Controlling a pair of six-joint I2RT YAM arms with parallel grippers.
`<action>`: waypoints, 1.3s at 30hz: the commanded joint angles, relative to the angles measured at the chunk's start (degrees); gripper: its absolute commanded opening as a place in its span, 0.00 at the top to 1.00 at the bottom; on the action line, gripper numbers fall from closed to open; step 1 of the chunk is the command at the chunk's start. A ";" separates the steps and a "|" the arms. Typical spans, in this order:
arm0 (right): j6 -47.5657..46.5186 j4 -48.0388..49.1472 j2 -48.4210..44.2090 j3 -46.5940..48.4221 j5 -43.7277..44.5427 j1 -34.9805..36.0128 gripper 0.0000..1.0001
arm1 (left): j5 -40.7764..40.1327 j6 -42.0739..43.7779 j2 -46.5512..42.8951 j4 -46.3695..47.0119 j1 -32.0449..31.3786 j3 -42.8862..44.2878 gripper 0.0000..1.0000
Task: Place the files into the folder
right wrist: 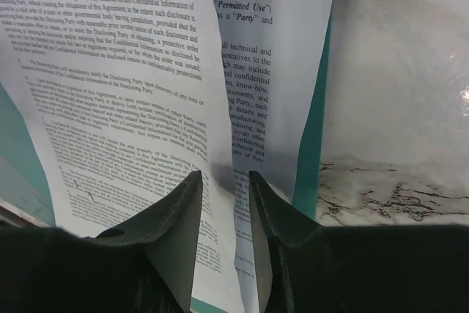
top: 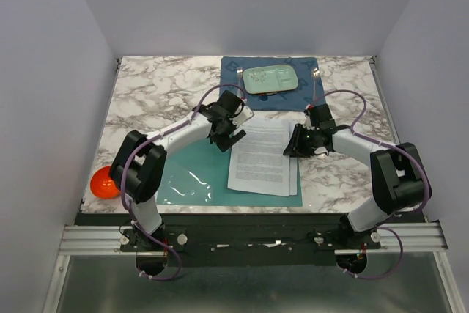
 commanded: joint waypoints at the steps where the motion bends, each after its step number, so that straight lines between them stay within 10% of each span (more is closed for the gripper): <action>1: 0.32 1.27 1.58 -0.99 -1.03 -0.45 0.60 | -1.27 1.61 -5.26 -1.05 1.68 -3.37 0.01; 10: 1.11 3.37 1.68 -1.43 -2.87 -0.37 0.65 | -2.58 3.63 -7.20 1.94 6.34 -10.32 0.01; 18: 2.34 4.61 0.44 -1.26 -5.68 -0.45 0.99 | -1.18 3.37 -6.76 2.47 8.63 -10.07 0.02; 28: -0.20 6.01 -8.95 1.02 -10.87 0.42 0.99 | 6.55 4.07 -14.84 -8.16 19.87 -1.80 0.01; 39: -6.88 -1.19 -7.04 15.61 -6.31 13.16 1.00 | 8.04 12.94 -18.36 -6.85 35.61 -13.13 0.01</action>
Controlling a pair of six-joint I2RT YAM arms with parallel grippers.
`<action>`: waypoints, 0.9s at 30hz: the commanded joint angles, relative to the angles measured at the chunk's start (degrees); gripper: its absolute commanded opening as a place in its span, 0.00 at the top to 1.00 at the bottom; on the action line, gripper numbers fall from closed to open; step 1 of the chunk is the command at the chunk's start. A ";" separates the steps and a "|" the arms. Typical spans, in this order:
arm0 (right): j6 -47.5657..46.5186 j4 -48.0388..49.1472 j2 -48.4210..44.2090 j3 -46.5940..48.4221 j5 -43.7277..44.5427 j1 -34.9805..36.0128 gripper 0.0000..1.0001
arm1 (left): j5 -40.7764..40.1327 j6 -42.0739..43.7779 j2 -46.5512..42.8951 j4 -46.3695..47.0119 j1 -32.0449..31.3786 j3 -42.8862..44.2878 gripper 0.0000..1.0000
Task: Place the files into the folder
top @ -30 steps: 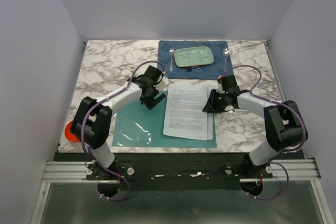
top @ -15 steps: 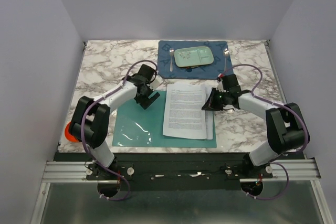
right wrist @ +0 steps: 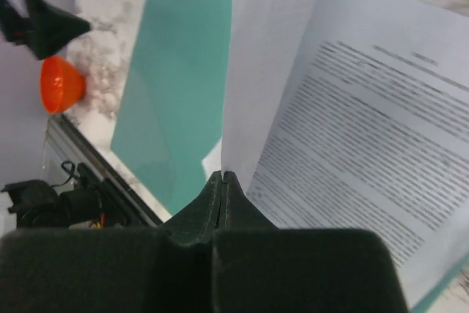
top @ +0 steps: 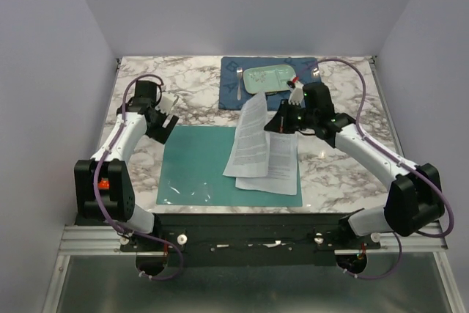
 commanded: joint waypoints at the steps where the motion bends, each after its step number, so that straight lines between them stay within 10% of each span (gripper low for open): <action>1: -4.30 -4.38 3.02 5.67 2.57 7.74 0.99 | 3.76 4.91 -1.88 -1.97 3.32 -5.96 0.01; 27: -6.15 -4.92 14.63 13.76 6.00 15.76 1.00 | -3.34 12.11 -5.93 3.91 6.32 -17.40 0.01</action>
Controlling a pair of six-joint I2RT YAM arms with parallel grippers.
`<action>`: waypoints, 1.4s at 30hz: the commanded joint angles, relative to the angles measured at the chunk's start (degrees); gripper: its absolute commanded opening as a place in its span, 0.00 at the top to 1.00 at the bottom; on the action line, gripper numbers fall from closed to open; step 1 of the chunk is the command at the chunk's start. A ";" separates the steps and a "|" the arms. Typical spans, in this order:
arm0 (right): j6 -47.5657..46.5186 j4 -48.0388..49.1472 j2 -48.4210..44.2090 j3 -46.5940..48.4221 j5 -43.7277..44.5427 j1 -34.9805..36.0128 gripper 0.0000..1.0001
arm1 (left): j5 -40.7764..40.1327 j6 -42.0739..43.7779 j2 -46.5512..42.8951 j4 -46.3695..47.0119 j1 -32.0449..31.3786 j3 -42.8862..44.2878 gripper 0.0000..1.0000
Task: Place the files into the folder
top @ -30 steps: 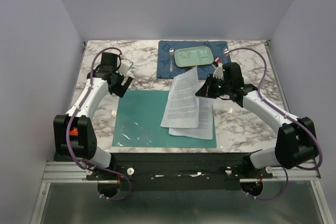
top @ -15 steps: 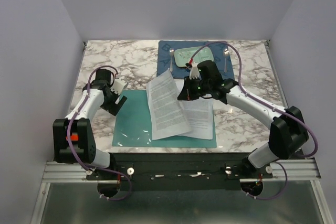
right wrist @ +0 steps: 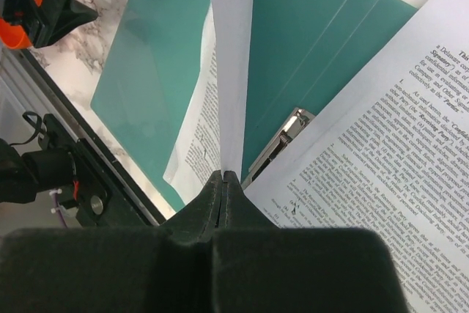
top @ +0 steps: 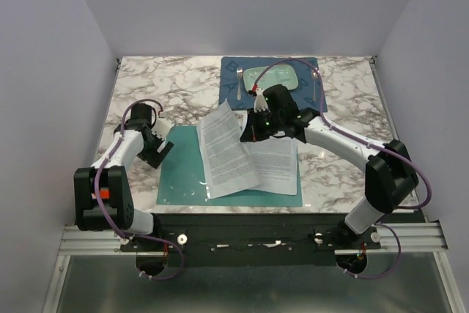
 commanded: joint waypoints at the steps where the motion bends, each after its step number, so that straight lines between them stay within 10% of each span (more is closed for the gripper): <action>1: -0.93 0.09 2.82 2.53 1.67 0.74 0.99 | -4.31 3.63 -2.15 2.56 1.06 -2.31 0.01; 42: 16.03 15.38 15.75 3.58 11.26 8.21 0.99 | 0.78 3.81 -4.26 2.47 1.85 -8.30 0.01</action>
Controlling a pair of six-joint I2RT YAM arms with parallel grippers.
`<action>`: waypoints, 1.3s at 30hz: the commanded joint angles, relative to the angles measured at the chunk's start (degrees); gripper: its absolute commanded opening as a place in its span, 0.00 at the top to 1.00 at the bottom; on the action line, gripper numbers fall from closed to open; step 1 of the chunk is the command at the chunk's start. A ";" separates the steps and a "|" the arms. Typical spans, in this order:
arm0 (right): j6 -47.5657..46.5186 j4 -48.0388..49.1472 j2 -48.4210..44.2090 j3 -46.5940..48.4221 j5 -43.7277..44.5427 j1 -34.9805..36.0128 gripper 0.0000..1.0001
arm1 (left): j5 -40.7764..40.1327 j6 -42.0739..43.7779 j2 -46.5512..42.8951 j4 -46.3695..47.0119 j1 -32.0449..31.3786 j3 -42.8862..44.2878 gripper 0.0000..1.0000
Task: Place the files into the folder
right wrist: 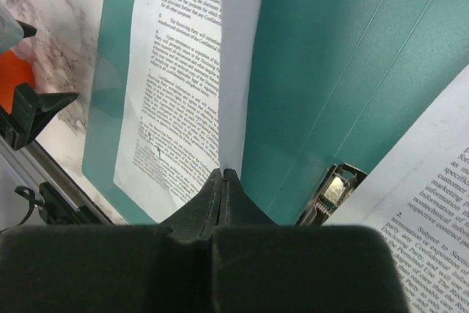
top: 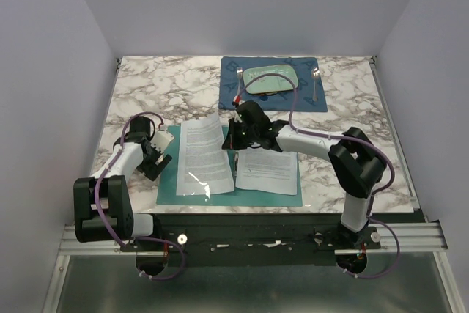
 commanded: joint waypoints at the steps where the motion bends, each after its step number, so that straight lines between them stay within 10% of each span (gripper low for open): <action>1: 1.30 2.64 3.20 3.39 0.24 0.41 0.99 | 2.05 -0.51 0.48 -0.85 0.47 0.84 0.01; 36: 17.13 -1.13 3.30 1.36 15.97 8.58 0.99 | 2.23 0.28 -1.10 -1.81 0.39 -0.04 0.01; 39: 16.51 -4.20 4.18 2.94 15.53 8.49 0.85 | 2.14 0.37 -1.27 -2.16 0.39 0.31 0.01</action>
